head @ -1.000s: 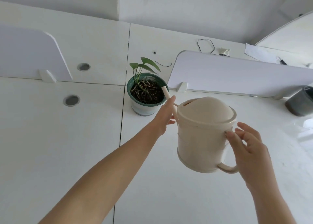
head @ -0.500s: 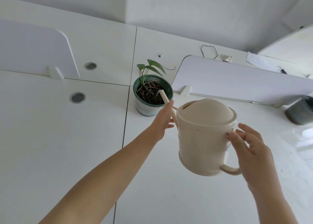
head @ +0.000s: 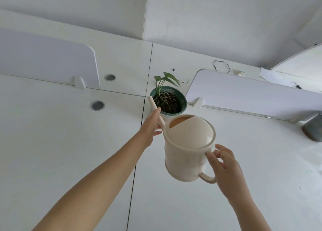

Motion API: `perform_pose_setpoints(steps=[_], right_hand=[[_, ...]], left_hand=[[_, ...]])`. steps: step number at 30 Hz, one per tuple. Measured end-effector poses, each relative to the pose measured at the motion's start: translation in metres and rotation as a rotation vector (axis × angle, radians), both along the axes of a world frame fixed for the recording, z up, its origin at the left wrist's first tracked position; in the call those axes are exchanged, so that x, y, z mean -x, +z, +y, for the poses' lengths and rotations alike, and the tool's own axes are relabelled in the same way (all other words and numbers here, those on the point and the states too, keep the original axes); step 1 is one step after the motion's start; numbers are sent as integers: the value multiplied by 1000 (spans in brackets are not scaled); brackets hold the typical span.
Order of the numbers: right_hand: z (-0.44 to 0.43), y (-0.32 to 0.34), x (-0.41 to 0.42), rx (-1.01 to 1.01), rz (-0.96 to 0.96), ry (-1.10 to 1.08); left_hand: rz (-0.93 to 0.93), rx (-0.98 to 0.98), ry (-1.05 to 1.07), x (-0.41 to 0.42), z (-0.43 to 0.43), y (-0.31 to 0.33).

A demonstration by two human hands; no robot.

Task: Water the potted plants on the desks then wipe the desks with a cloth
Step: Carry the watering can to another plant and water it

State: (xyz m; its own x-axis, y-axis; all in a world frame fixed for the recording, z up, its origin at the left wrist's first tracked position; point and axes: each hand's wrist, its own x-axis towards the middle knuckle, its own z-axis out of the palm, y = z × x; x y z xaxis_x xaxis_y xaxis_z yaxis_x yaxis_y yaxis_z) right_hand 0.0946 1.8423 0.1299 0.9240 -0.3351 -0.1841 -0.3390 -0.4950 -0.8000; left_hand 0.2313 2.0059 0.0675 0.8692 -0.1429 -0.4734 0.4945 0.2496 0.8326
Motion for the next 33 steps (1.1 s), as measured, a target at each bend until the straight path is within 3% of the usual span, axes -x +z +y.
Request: perform_pose_setpoints(steps=[7, 15, 33], right_hand=[[12, -40, 14, -5, 112, 200], [31, -75, 11, -47, 212, 390], [34, -108, 31, -178, 301, 474]], left_hand=[[-61, -116, 150, 40, 53, -14], [-15, -70, 341, 93, 107, -26], [9, 36, 495, 177, 128, -49]])
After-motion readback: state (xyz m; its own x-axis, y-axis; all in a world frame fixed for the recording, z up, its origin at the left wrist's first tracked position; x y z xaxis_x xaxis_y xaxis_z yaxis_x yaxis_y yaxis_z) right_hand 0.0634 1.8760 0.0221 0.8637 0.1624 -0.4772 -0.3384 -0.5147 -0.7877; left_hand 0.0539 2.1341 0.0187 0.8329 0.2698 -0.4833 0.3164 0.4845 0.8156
